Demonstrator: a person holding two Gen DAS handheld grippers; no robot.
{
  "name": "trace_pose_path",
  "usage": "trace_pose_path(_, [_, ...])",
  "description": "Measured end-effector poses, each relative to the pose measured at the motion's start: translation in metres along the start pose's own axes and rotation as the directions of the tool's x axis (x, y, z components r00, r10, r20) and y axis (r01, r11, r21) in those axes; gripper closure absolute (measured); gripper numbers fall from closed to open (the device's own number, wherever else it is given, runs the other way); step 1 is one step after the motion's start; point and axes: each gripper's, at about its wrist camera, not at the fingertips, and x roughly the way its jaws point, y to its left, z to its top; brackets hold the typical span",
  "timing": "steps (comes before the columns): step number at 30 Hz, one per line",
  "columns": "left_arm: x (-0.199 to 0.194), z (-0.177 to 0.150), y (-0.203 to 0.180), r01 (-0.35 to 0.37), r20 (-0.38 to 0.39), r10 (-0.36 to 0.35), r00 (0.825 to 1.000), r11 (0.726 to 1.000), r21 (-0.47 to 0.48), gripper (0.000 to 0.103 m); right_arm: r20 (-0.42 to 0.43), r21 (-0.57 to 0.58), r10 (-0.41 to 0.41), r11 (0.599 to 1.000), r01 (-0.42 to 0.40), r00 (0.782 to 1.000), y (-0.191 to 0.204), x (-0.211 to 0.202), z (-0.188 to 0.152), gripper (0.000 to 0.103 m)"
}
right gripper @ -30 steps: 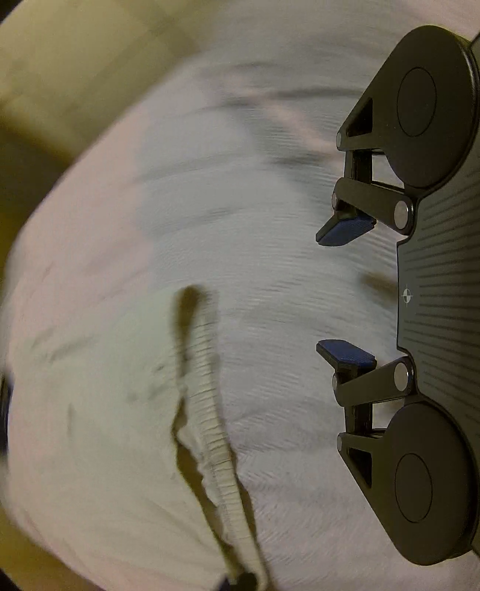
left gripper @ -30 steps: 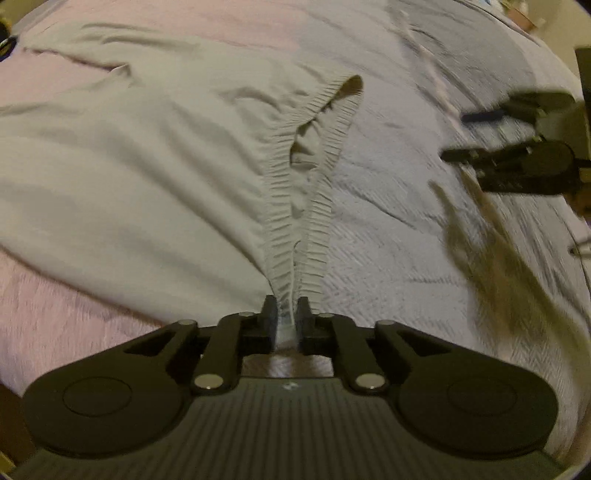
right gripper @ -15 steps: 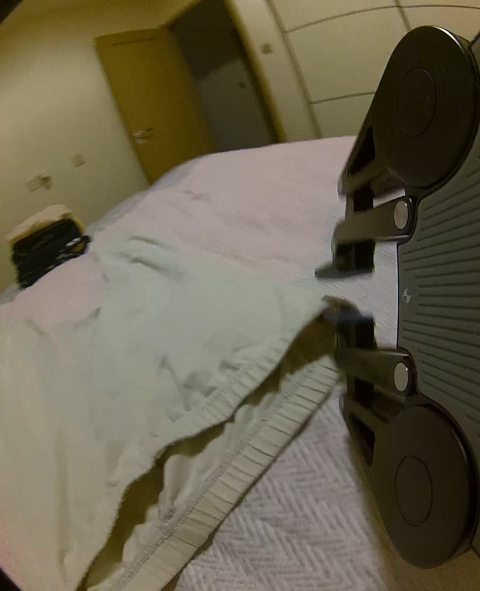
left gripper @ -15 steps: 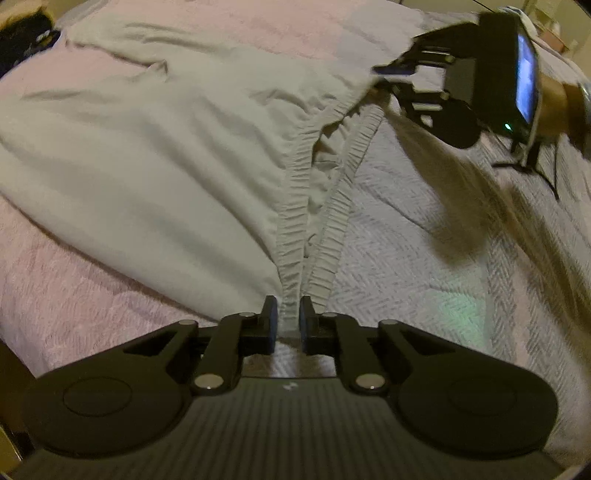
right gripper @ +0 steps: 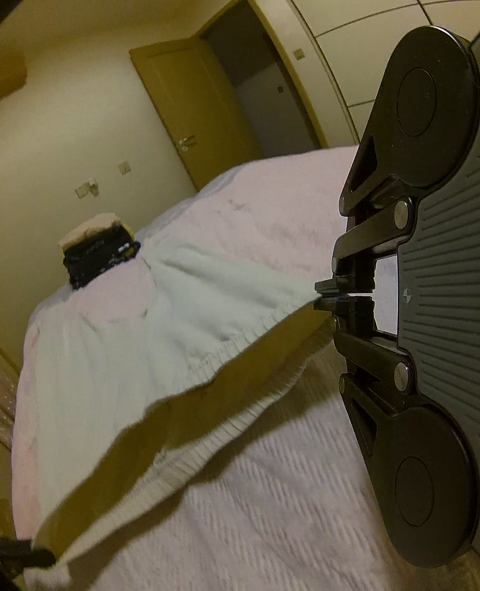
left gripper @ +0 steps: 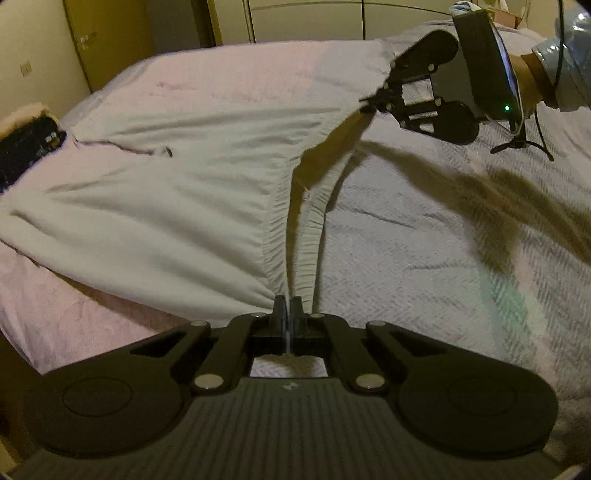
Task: Fold clothes
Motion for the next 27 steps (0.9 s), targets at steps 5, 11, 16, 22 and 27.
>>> trace_pose_path(5, [-0.004, -0.007, -0.010, -0.041, 0.018, 0.040, 0.999, 0.998, 0.046, 0.103, -0.050, -0.013, 0.062, 0.998, -0.063, 0.997, 0.014, 0.005, -0.003, 0.103])
trace_pose_path(11, [-0.019, 0.020, 0.011, 0.008, -0.058, -0.011, 0.998, 0.999, -0.050, 0.090, -0.086, -0.003, 0.108, 0.994, -0.109, 0.990, 0.012, -0.003, 0.010, 0.068])
trace_pose_path(16, [-0.010, 0.040, 0.012, 0.022, -0.046, -0.024, 0.999, 0.998, -0.060, 0.074, 0.026, 0.051, 0.145, 0.988, -0.146, 0.989, 0.011, -0.025, 0.035, 0.049])
trace_pose_path(22, [0.027, 0.042, 0.008, 0.020, -0.092, -0.019, 0.996, 1.000, 0.009, 0.082, 0.109, -0.027, 0.191, 0.982, -0.189, 0.976, 0.032, -0.005, 0.059, 0.052])
trace_pose_path(27, [0.033, 0.040, 0.010, -0.032, -0.095, 0.031, 0.995, 0.999, -0.007, 0.082, 0.124, -0.071, 0.192, 0.980, -0.184, 0.973, 0.039, 0.027, 0.065, 0.069])
